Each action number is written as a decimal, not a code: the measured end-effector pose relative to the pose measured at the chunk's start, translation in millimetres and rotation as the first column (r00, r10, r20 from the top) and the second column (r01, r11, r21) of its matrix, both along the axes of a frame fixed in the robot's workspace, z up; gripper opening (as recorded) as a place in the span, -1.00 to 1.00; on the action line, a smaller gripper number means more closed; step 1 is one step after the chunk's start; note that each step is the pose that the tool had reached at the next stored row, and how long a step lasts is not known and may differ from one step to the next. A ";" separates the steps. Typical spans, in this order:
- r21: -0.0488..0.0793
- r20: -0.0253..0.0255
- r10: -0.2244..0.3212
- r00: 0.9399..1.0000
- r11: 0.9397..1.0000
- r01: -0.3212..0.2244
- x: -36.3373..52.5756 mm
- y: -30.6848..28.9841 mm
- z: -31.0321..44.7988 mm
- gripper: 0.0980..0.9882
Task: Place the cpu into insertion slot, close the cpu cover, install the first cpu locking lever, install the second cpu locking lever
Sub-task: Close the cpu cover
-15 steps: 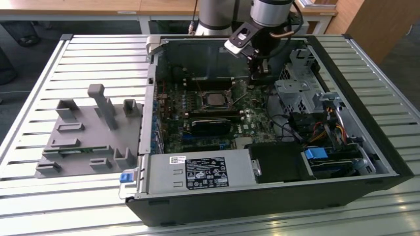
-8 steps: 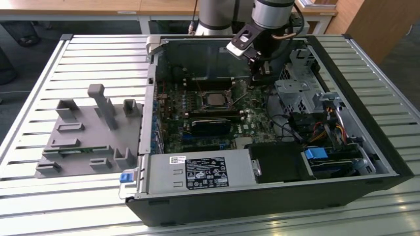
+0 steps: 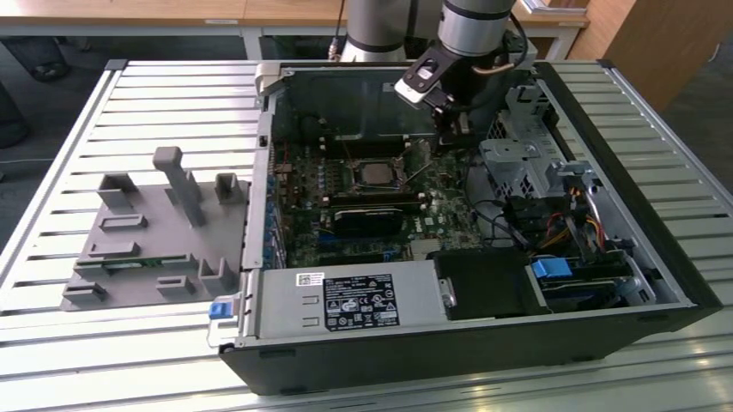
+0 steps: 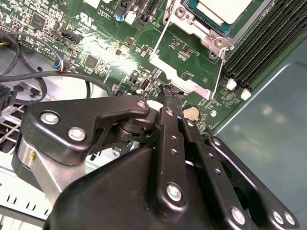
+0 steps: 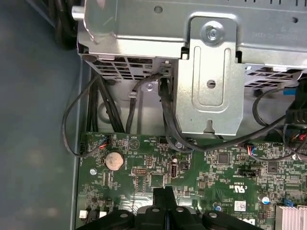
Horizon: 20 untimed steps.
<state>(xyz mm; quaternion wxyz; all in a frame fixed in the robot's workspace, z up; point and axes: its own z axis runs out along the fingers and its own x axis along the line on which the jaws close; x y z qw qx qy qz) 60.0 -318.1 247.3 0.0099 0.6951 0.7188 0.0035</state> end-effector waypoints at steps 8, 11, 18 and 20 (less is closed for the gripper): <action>0.000 0.000 0.000 1.000 1.000 0.000 -5.0 0.2 -2.7 -0.98; 0.000 0.000 0.000 1.000 1.000 0.000 -10.4 0.3 -2.8 -0.98; 0.000 0.000 0.000 1.000 1.000 0.000 -19.0 0.3 -3.1 -0.98; 0.000 0.000 0.000 1.000 1.000 0.000 -20.4 0.2 -3.0 -0.98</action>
